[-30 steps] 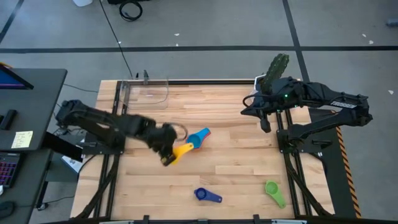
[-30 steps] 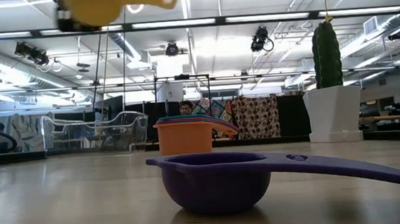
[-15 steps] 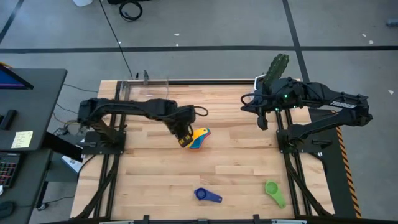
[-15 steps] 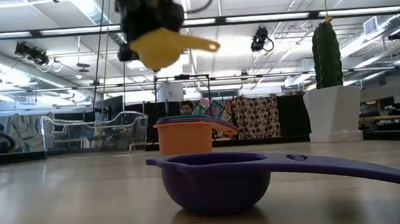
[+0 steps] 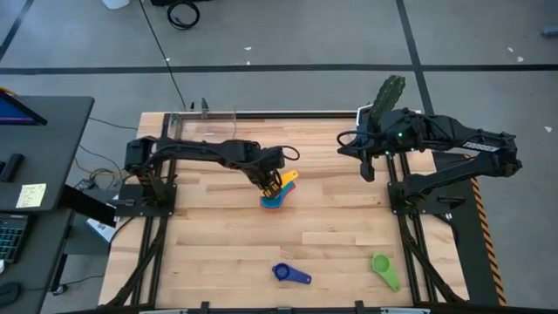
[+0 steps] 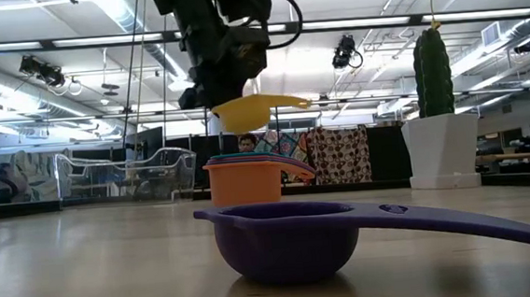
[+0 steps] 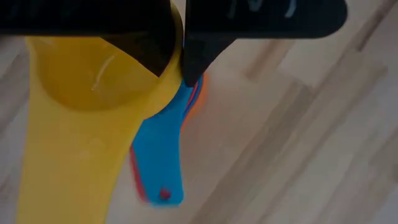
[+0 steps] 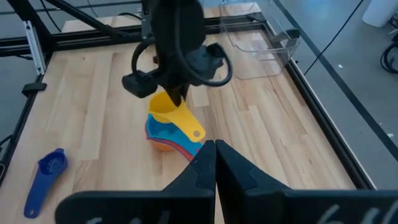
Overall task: Nest measuring cups in basket
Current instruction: Stack the yellow nest measuring cup on top of the light blue nest measuring cup
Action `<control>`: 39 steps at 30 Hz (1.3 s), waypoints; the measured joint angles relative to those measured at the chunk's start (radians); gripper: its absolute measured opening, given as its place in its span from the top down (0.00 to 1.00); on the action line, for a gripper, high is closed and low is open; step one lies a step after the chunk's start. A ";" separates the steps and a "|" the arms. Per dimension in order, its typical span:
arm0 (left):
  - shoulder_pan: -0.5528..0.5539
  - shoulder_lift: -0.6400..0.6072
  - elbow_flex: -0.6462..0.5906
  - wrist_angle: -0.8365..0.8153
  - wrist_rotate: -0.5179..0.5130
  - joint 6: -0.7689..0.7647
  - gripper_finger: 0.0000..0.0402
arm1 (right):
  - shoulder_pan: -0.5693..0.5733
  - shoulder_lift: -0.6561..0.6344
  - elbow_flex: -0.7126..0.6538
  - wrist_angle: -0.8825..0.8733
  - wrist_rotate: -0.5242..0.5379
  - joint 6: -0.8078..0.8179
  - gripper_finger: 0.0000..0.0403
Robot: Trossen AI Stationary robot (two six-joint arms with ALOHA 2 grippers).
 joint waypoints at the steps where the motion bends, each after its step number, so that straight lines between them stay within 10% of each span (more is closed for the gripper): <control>1: -0.006 0.006 0.000 0.000 0.000 -0.011 0.97 | -0.001 0.000 0.000 0.000 0.000 0.000 0.98; 22: -0.049 0.109 0.001 0.005 -0.075 -0.009 0.92 | -0.001 0.000 0.000 0.000 -0.003 0.000 0.98; 39: -0.037 0.110 0.020 -0.018 0.083 0.025 0.82 | -0.001 0.000 0.000 0.000 -0.003 -0.001 0.98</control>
